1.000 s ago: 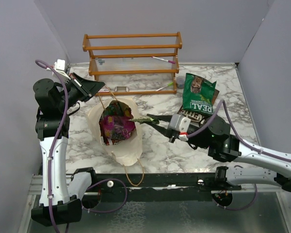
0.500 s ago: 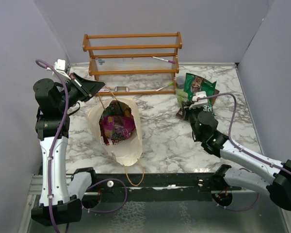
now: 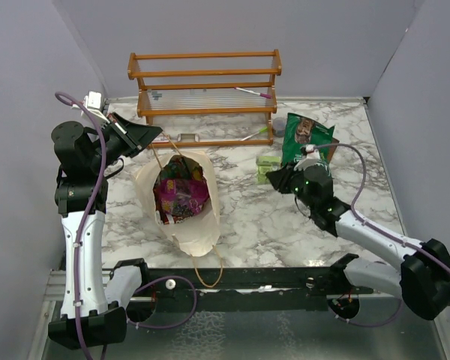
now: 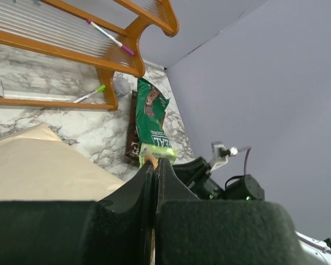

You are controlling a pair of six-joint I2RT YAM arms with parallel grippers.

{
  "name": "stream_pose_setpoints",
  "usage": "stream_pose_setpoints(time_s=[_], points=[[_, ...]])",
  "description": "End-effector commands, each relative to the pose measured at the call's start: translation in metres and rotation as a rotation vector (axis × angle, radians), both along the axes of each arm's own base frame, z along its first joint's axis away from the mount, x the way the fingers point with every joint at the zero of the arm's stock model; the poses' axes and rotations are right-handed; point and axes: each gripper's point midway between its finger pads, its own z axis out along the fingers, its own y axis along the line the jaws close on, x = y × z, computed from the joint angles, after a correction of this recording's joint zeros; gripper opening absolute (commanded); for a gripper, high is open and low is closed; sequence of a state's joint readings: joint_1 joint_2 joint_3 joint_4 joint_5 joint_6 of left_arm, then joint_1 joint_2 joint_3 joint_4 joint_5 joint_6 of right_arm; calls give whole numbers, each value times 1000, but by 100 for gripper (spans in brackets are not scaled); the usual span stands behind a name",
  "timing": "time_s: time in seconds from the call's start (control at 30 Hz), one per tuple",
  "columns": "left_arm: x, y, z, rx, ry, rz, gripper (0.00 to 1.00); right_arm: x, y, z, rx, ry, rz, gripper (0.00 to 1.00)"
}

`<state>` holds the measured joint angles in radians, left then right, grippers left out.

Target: Take the snacks out of the paper bag

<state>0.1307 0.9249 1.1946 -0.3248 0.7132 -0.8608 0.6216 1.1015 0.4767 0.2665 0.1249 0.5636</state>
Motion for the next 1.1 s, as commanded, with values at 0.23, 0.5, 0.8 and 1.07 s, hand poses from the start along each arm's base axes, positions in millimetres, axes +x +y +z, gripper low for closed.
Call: stream_pose_setpoints(time_s=[0.23,0.5,0.8,1.07], points=[[-5,1,6,21,-23,6,0,95,-80,71,318,11,-157,2],[-4,0,11,11,-29,1,0,146,-135,22,402,145,-222,10],[-3,-1,14,9,-35,-5,0,143,-133,-43,536,281,-53,21],[-1,-1,14,9,-38,-7,0,142,-167,-32,330,241,-232,58]])
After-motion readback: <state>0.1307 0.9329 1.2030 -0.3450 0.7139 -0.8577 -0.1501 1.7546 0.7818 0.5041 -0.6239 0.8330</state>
